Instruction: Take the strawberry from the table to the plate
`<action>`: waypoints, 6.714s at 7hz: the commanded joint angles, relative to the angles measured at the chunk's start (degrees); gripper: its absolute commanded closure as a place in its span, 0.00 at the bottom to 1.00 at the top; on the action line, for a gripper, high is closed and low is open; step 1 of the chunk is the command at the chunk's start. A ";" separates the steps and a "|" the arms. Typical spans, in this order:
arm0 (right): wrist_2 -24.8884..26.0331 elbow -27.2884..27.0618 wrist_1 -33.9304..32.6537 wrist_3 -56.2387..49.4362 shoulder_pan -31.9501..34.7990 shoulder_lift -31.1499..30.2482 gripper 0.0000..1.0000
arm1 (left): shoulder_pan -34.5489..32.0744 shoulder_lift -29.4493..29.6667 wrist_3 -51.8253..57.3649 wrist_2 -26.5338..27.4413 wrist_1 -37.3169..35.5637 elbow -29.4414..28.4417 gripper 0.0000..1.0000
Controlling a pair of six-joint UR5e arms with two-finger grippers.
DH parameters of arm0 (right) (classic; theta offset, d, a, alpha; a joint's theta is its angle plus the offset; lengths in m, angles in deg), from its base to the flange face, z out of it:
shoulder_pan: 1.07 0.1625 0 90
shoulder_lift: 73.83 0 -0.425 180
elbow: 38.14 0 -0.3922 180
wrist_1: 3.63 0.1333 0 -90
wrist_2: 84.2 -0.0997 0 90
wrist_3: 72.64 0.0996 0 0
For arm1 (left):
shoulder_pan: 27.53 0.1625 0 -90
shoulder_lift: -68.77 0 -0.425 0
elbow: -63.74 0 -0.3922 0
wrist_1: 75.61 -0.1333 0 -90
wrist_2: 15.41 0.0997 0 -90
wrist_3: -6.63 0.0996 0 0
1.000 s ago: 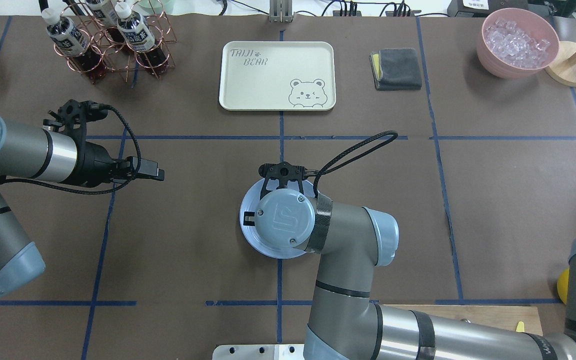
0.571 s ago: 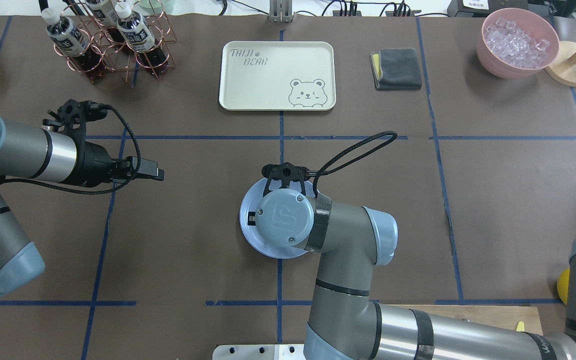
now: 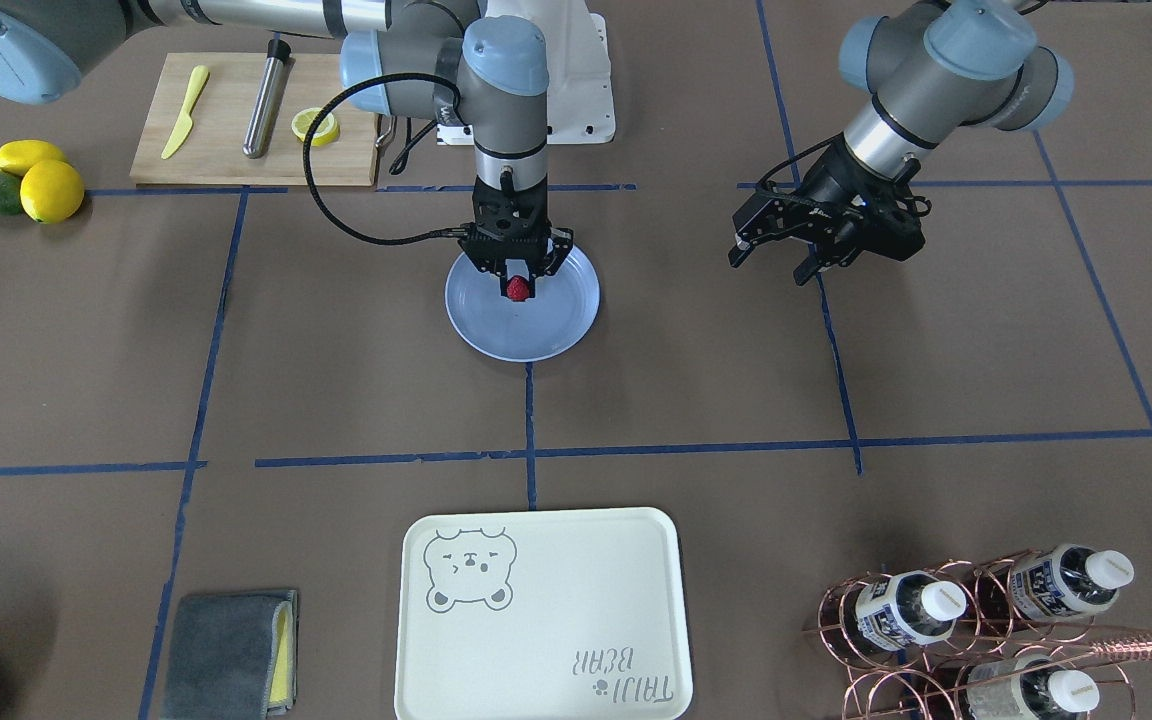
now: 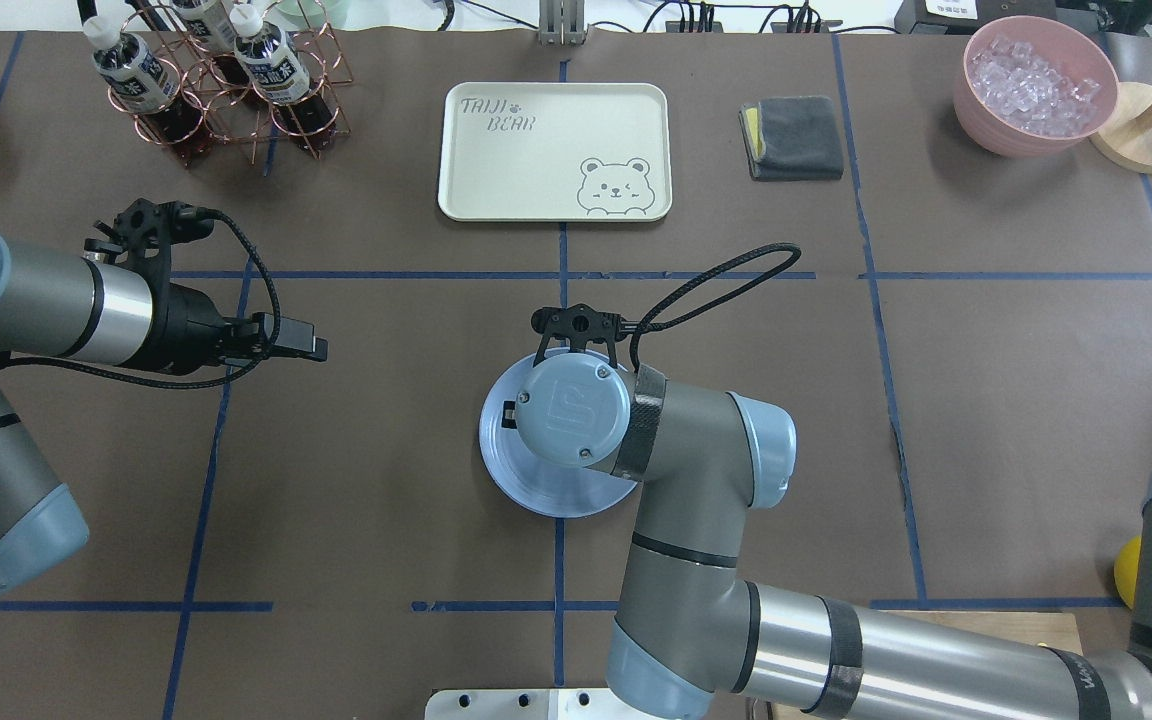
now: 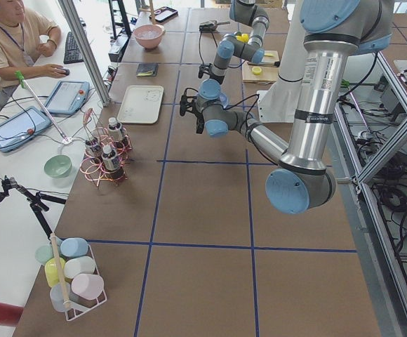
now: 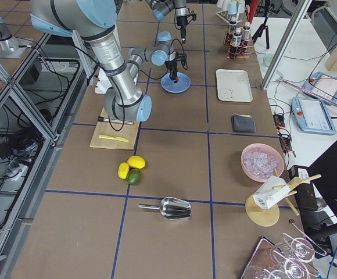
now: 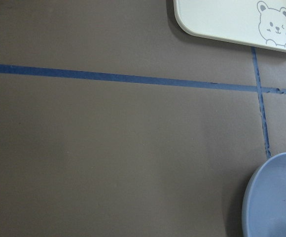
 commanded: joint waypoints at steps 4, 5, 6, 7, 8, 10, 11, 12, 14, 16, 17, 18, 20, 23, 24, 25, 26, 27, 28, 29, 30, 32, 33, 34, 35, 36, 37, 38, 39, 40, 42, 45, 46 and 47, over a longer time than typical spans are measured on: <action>-0.21 3.22 3.94 -0.09 0.04 0.41 1.00 | 0.00 0.00 0.00 0.00 -0.09 -0.10 0.00; -0.30 3.23 3.96 -0.09 0.04 0.41 1.00 | 0.00 0.00 0.00 0.00 0.00 -0.10 0.00; -0.39 3.23 3.87 -0.09 0.04 0.41 0.99 | 0.00 0.00 0.00 0.00 -0.09 -0.19 0.00; -0.39 3.32 3.87 -0.09 0.04 0.41 0.54 | 0.00 0.00 0.00 0.00 0.00 -0.19 0.00; -0.47 3.41 3.87 -0.18 0.04 0.32 0.53 | 0.00 0.00 0.00 0.00 0.00 -0.19 0.00; -0.47 3.41 3.69 -0.10 0.04 0.41 0.00 | 0.00 0.00 0.00 0.00 0.00 -0.19 0.00; -0.74 3.23 3.43 -0.18 0.04 0.50 0.00 | 0.00 0.00 0.00 0.00 0.00 -0.19 0.00; -4.31 1.58 3.34 -0.53 1.87 0.32 0.00 | 0.00 0.00 0.00 0.00 0.00 -0.10 0.00; -11.16 -8.22 0.38 -1.84 8.18 -5.35 0.00 | -1.83 -2.00 0.70 -0.26 0.00 0.51 0.00; -17.59 -20.01 -0.53 -15.67 16.96 -18.16 0.00 | -9.97 -10.51 16.18 -5.25 0.09 3.06 0.00; -21.09 -20.41 -0.18 -21.83 21.96 -22.57 0.00 | -15.76 -15.60 27.22 -9.19 1.57 2.89 0.00; -23.57 -21.72 0.09 -31.81 28.19 -28.97 0.00 | -25.04 -18.87 40.73 -15.06 2.11 0.45 0.00; -34.16 -22.61 -0.26 -52.99 44.07 -37.96 0.00 | -43.42 -19.77 65.87 -26.51 1.58 -9.80 0.00; -39.49 -20.43 -4.88 -84.63 65.54 -48.00 0.00 | -49.31 -19.43 80.67 -24.70 -12.14 -13.37 0.00; -44.28 -16.67 -9.71 -96.13 72.39 -48.28 0.00 | -49.31 -18.90 80.77 -24.61 -20.31 -11.54 0.00; -45.29 -14.28 -10.80 -101.21 73.68 -49.76 0.00 | -50.18 -18.64 80.77 -24.70 -29.61 -9.18 0.00; -45.65 -12.69 -10.46 -101.17 73.69 -51.95 0.00 | -50.36 -18.29 80.25 -24.61 -41.62 -3.50 0.00; -47.65 -12.68 -10.46 -100.73 73.60 -51.97 0.00 | -50.80 -18.20 80.85 -22.78 -44.88 -1.70 0.00; -47.50 -12.68 -10.37 -100.55 73.52 -51.62 0.00 | -50.54 -19.07 80.86 -17.98 -43.34 -2.99 0.00; -47.15 -12.59 -10.28 -100.73 73.25 -51.36 0.00 | -50.54 -19.16 80.77 -18.28 -40.63 -3.78 0.00; -47.23 -12.68 -10.19 -100.64 73.25 -51.36 0.00 | -50.54 -19.08 80.86 -18.37 -39.47 -3.96 0.00; -47.32 -11.98 -10.28 -100.64 73.16 -51.36 0.00 | -50.63 -18.38 80.77 -18.46 -30.11 -4.83 0.00; -47.23 -11.89 -10.28 -100.73 72.99 -51.27 0.00 | -50.71 -18.02 80.77 -20.02 -29.62 -4.41 0.00; -47.06 -11.54 -10.19 -100.73 72.29 -51.18 0.00 | -50.63 -18.11 80.86 -20.91 -29.62 -4.67 0.00; -47.14 -10.32 -10.19 -100.73 72.20 -51.18 0.00 | -50.54 -18.28 80.86 -20.83 -29.62 -5.71 0.00; -47.06 -10.30 -10.19 -100.90 71.67 -51.09 0.00 | -50.45 -18.28 80.69 -20.83 -29.70 -6.68 0.00; -46.62 -10.22 -10.19 -100.99 70.89 -51.01 0.00 | -50.36 -18.54 80.68 -20.92 -29.79 -7.21 0.00; -46.44 -9.61 -10.19 -100.99 70.88 -51.09 0.00 | -50.36 -18.46 80.25 -20.92 -29.97 -7.31 0.00; -46.53 -9.43 -10.19 -101.25 70.79 -51.09 0.00 | -50.36 -18.20 80.16 -20.92 -31.88 -6.87 0.00; -46.44 -9.42 -10.19 -101.26 70.79 -51.09 0.00 | -50.36 -17.85 80.07 -20.66 -36.60 -5.04 0.00; -46.35 -9.16 -10.19 -101.34 70.79 -51.09 0.00 | -50.19 -17.58 79.81 -20.13 -41.22 -4.40 0.00; -42.26 -8.46 -5.05 -101.17 70.79 -50.92 0.00 | -50.19 -18.90 77.96 -15.91 -40.69 -4.32 0.00; -40.92 -7.67 -3.96 -100.65 70.79 -50.92 0.00 | -50.19 -18.81 78.05 -15.91 -40.69 -4.32 0.00; -41.60 -6.88 -3.78 -100.64 70.79 -50.92 0.00 | -50.10 -18.81 78.05 -15.99 -40.60 -4.41 0.00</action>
